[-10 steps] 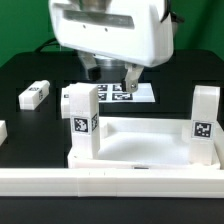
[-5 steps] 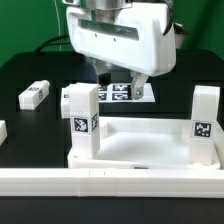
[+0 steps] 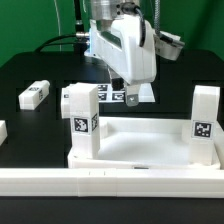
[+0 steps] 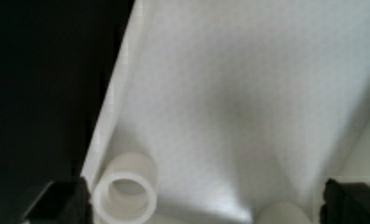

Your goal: Assemble desk

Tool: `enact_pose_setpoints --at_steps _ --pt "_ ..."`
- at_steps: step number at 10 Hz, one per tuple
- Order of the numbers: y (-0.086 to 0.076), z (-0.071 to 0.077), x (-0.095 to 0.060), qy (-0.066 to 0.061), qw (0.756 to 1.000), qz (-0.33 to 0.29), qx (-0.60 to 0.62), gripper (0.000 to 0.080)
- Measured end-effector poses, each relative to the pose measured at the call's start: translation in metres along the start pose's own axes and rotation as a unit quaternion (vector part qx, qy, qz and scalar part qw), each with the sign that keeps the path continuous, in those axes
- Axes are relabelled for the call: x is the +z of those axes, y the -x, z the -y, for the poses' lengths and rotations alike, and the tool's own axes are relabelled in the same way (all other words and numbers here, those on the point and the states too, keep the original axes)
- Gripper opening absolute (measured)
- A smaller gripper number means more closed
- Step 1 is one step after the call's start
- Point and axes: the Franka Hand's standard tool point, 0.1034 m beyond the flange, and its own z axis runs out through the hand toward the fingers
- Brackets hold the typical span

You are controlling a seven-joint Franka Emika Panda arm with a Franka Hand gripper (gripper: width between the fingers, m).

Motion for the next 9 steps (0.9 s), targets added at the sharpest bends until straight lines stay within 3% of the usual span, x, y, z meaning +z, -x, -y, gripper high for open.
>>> enact_pose_setpoints --at_steps 2,4,9 --pt "0.007 -0.008 0.007 0.002 0.994 0.005 0.105 0.0649" --pt "0.017 -0.018 0.02 0.014 0.993 0.004 0.117 0.0649" --pt "0.02 -0.037 0.07 0.048 0.993 -0.012 0.11 0.0649"
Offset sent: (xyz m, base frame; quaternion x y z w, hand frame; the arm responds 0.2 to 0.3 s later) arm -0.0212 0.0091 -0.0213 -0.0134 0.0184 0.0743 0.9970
